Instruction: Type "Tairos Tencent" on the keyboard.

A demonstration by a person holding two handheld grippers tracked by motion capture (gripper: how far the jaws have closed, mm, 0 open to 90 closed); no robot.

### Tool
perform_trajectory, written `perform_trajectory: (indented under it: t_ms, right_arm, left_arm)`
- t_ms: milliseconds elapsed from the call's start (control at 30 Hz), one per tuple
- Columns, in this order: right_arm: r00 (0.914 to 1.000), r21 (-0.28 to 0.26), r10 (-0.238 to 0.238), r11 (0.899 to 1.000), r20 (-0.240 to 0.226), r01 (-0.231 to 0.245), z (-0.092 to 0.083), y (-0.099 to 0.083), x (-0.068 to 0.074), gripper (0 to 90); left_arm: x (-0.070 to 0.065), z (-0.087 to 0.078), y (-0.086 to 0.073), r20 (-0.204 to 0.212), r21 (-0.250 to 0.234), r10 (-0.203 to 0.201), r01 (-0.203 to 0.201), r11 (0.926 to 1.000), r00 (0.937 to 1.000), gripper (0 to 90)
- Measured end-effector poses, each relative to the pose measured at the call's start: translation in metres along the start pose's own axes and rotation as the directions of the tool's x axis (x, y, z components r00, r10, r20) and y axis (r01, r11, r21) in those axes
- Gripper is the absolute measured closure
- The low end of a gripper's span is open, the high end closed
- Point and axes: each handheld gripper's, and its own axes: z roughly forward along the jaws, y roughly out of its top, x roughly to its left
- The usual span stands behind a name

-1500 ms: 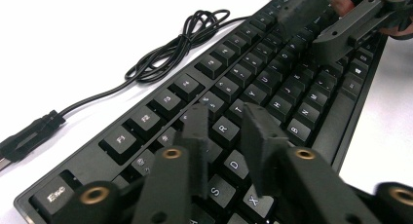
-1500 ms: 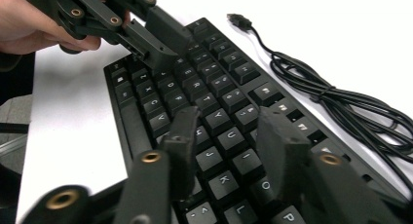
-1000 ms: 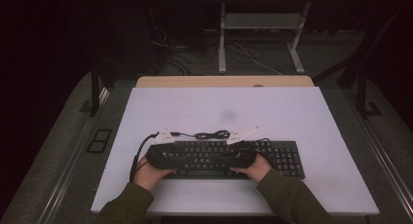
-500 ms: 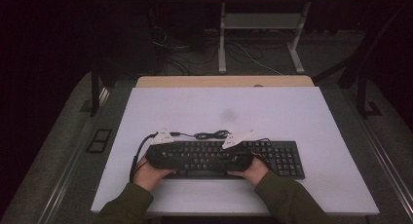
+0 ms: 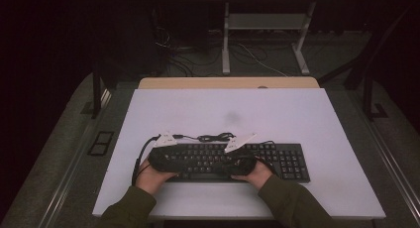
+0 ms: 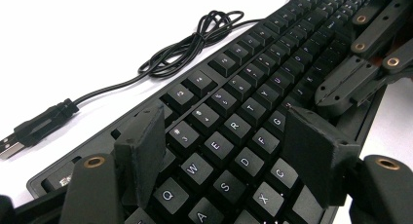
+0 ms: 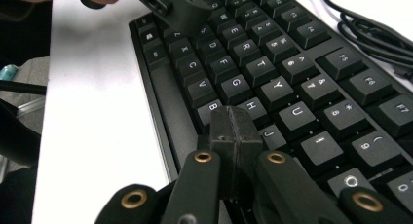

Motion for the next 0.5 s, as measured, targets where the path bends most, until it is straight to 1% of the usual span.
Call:
perform_trajectory:
  t_ms: [67, 500]
  right_arm:
    - [1.0, -0.002, 0.004, 1.0, -0.006, -0.004, 0.0004, -0.0006, -0.0005, 89.2]
    - [1.0, -0.005, -0.002, 1.0, 0.0, 0.002, -0.0002, 0.0003, 0.0004, 89.2]
  left_arm:
    - [-0.0001, 0.0, 0.0, 0.0, -0.001, 0.0, 0.0, 1.0, 1.0, 31.6]
    - [0.001, -0.0012, 0.0002, -0.004, -0.004, 0.005, -0.005, 1.0, 1.0, 31.6]
